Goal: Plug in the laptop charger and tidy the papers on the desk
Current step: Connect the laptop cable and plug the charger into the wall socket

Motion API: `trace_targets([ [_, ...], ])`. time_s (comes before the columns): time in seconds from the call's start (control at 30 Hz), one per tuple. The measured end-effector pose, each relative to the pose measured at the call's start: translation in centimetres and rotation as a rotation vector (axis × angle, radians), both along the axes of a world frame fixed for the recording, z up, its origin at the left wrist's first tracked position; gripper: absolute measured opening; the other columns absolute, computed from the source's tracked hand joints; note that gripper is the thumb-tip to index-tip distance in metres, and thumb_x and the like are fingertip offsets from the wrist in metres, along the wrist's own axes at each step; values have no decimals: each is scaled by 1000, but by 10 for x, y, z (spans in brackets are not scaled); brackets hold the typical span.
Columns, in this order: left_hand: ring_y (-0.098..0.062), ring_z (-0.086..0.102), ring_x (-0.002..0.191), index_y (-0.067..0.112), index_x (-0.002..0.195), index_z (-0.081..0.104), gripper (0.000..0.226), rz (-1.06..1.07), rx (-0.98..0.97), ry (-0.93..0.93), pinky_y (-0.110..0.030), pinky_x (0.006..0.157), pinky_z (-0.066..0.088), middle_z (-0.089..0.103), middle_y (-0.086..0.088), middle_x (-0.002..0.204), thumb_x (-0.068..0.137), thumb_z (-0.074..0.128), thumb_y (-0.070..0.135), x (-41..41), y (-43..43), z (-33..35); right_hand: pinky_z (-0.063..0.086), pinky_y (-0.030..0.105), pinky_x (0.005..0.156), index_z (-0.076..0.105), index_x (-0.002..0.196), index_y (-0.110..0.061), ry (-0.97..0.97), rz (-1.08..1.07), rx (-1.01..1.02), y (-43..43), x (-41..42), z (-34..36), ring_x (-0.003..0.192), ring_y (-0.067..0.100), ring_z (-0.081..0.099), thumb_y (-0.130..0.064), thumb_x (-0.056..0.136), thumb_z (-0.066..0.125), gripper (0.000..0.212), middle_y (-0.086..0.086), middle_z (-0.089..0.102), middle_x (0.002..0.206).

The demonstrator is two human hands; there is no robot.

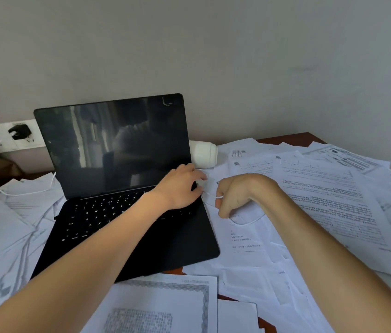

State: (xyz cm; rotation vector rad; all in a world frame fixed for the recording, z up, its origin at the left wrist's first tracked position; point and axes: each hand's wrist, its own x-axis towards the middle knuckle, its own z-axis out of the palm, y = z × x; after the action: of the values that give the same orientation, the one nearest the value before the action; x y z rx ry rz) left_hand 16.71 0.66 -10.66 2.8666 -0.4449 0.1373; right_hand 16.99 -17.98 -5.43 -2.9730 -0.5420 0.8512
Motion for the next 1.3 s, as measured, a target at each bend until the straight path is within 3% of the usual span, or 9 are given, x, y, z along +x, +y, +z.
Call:
trace_targets([
  [0.17,-15,38,102,34,129,70,37,-79,55,21,-27,87,30,53,6,115,103,51,16,7,-6,-2,42,31,67,64,91,-15,-24,-16,103,4,1,-6,78,20,58,-22,66,69,26,2,67,95],
  [0.3,-18,42,103,30,120,75,35,-82,-3,35,-31,94,41,58,8,107,103,50,13,11,-3,-3,47,27,64,69,115,-12,-191,-36,225,-1,4,-7,88,24,69,-15,75,66,40,7,71,112],
  [0.47,-17,44,106,19,111,77,27,-99,-43,50,-32,100,43,61,5,119,102,53,11,18,7,-2,38,27,73,68,114,-25,-449,58,287,-4,11,-7,95,23,60,-8,90,62,30,1,62,114],
  [0.63,-18,52,99,12,98,76,19,-92,-43,2,-36,93,47,65,0,105,103,59,19,25,5,1,38,30,77,64,119,-22,-637,19,335,-9,25,-14,105,28,61,-15,94,66,26,6,63,115],
  [0.8,-23,62,81,9,91,76,19,14,-201,-196,-48,78,55,65,-3,91,102,62,17,27,4,7,38,33,74,70,102,-21,-713,-29,316,-19,33,-8,94,27,63,-22,91,63,13,2,67,102],
  [0.97,-18,62,70,13,97,76,16,206,-366,-342,-40,71,56,66,2,79,102,63,19,18,7,15,31,37,85,65,84,-22,-850,-106,347,-44,50,-1,86,26,61,-29,94,52,18,-4,65,78],
  [1.13,-9,53,54,16,98,75,15,320,-526,-366,-25,59,48,61,4,62,104,62,21,8,14,29,38,39,88,70,87,-15,-662,-183,436,-64,55,2,100,27,47,-37,103,39,41,5,62,89],
  [1.23,-6,53,54,20,101,75,14,321,-551,-354,-17,57,42,61,6,64,104,62,23,4,15,45,40,29,63,74,98,-14,-483,-254,826,-59,48,7,68,13,51,-32,107,38,41,-4,56,72],
  [1.3,-7,56,56,19,102,75,15,331,-581,-378,-18,57,45,63,5,66,104,62,25,2,16,62,43,27,61,72,103,-9,-411,-349,1085,-50,44,10,63,14,54,-30,108,41,38,1,56,76],
])
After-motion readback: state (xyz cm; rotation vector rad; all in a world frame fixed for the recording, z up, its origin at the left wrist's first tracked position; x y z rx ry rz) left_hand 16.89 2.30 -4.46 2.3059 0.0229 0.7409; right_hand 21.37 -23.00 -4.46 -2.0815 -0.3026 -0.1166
